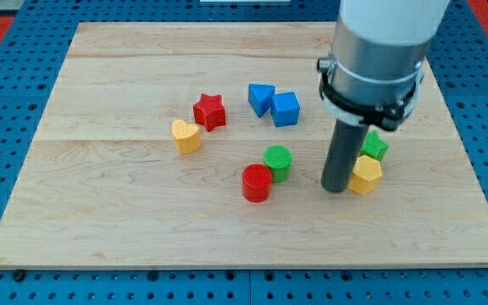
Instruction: Move red circle towards center
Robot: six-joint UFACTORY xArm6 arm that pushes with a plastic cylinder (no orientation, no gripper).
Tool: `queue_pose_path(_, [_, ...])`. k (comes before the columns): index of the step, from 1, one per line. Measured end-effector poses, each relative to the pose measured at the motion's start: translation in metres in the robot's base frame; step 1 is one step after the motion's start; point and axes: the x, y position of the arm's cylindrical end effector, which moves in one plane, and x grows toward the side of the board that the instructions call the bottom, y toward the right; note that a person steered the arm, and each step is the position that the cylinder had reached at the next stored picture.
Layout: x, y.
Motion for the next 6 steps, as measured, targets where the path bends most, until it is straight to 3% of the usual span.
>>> queue_pose_path(2, [0.021,-0.081])
queue_pose_path(4, [-0.018,-0.147])
queue_pose_path(6, [-0.057,-0.127])
